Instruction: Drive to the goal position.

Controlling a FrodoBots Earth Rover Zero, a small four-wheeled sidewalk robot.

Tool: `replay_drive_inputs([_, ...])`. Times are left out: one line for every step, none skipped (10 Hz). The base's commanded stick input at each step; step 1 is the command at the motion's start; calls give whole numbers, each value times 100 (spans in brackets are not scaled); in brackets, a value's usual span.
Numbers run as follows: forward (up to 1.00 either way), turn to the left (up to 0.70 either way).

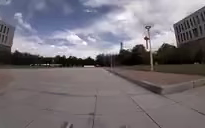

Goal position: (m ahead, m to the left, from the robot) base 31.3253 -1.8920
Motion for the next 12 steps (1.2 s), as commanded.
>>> replay_drive_inputs([100,24])
replay_drive_inputs([100,1])
replay_drive_inputs([100,0])
replay_drive_inputs([100,0])
replay_drive_inputs([100,0])
replay_drive_inputs([100,0])
replay_drive_inputs([100,0])
replay_drive_inputs([100,0])
replay_drive_inputs([100,0])
replay_drive_inputs([100,0])
replay_drive_inputs([100,0])
replay_drive_inputs([100,-2])
